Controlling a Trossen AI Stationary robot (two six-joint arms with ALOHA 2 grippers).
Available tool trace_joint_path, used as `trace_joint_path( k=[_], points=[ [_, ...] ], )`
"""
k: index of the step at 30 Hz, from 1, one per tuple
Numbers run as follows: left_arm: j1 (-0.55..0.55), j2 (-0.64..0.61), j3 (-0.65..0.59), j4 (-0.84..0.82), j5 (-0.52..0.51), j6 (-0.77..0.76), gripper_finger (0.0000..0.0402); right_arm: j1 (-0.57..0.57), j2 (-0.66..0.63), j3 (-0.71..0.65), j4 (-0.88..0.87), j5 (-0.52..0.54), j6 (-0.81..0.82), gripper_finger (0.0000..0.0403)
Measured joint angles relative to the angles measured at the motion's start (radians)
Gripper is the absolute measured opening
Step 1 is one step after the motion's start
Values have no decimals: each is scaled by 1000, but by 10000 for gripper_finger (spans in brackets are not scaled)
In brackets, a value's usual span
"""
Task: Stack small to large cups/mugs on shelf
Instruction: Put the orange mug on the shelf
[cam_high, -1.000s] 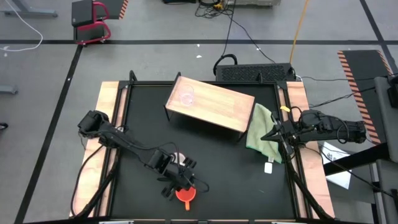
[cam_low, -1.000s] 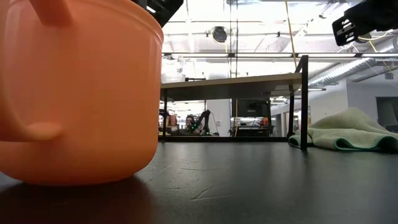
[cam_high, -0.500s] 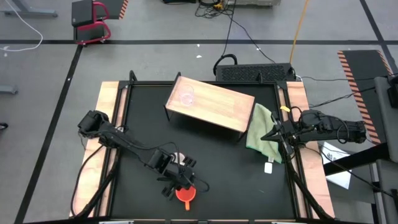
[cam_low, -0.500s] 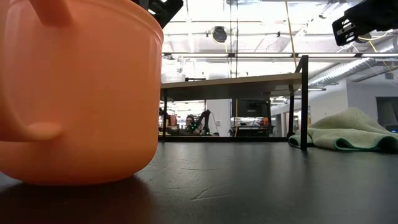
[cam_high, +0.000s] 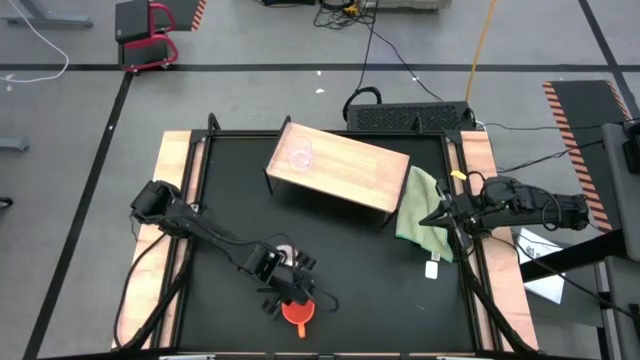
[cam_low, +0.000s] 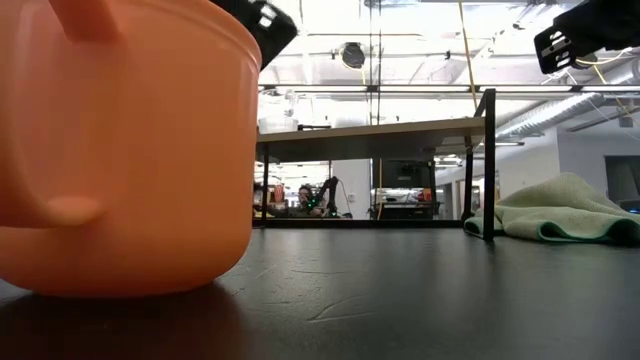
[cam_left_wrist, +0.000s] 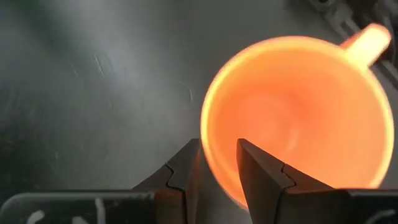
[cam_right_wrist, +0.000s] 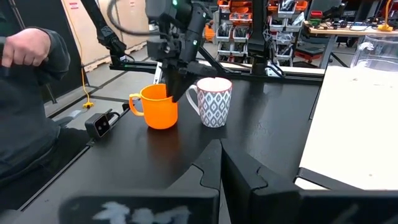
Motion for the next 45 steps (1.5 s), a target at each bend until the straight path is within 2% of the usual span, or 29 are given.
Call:
trace_joint_path(
  k=[14,20,30,34,40,45],
  points=[
    [5,-9,1,13,-4,-2,108,0,49,0,0,0,0,0],
    [5,-4,1,23,40,14,108,0,66,0,3,0,0,0],
    [10,0,1,39,48,18,107,0,66,0,3,0,0,0],
    [22,0,1,36,50,18,84,0,66,0,3,0,0,0],
    [43,0,1,35,78,20,14,0,66,0,3,0,0,0],
    [55,0,-13,42,87,47,11,0,66,0,3,0,0,0]
  ],
)
